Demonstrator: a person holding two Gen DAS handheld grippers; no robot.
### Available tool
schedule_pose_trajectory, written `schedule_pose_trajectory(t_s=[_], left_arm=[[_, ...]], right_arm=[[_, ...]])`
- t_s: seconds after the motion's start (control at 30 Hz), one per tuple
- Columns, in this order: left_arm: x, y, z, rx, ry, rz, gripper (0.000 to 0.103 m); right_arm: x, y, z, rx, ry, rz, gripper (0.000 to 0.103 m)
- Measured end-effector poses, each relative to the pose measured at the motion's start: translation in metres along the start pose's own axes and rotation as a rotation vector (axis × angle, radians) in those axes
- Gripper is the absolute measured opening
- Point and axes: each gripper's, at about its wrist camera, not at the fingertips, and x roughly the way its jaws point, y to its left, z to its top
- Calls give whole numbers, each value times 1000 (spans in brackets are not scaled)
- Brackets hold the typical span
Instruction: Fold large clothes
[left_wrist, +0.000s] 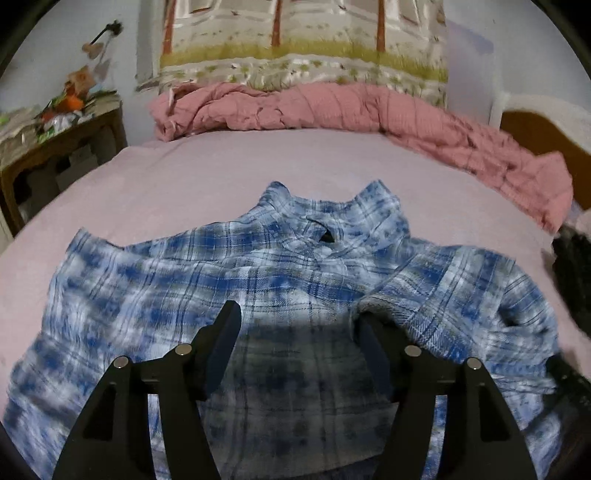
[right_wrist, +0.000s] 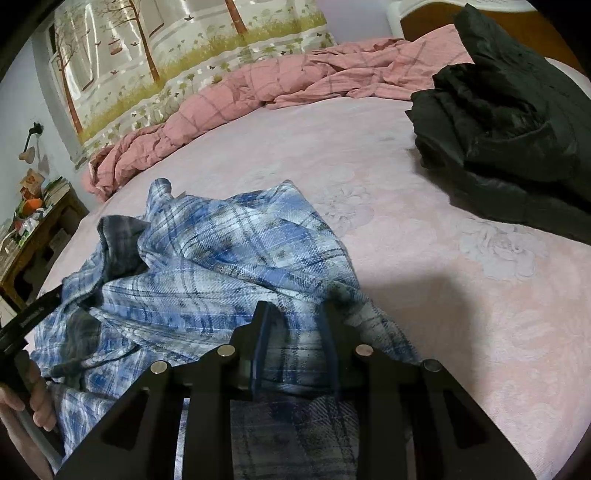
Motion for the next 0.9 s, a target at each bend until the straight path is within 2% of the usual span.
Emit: schedule_pose_trajectory(t_s=[0.07, 0.13, 0.2, 0.23, 0.27, 0.3, 0.37, 0.4, 0.53, 0.63, 0.73, 0.83, 0.9], left_arm=[[-3, 10, -2, -54, 23, -42, 65], [-5, 24, -5, -124, 49, -115, 65], [-5, 32, -8, -138, 94, -173, 64], [-5, 32, -10, -114, 118, -199, 64], [-6, 28, -13, -47, 139, -218, 63], [-11, 21, -16, 34, 132, -195, 63], [-30, 2, -25, 216, 33, -84, 63], [-38, -2, -27, 249, 6, -86, 64], [-59, -24, -22, 288, -11, -230, 65], [-63, -56, -17, 372, -42, -242, 70], [-45, -87, -10, 393, 15, -299, 72], [-17, -111, -3, 395, 82, -282, 79], [1, -119, 1, 399, 97, -195, 81]], right_arm=[[1, 1, 0, -5, 2, -7, 29], [2, 1, 0, -8, 5, -15, 29], [2, 2, 0, -11, 4, -17, 29], [2, 2, 0, -11, 5, -19, 29], [2, 2, 1, -11, 5, -21, 29], [1, 2, 1, -12, 3, -21, 29], [1, 1, 0, -9, 2, -18, 29], [1, 1, 0, -10, 3, -18, 29], [1, 0, 0, -16, -1, -21, 29], [-1, -2, -1, -12, -8, -15, 29], [-2, -1, -2, -18, -9, -21, 29], [-3, -2, -2, -23, -10, -25, 29], [-3, 0, -2, -21, -10, -22, 29]])
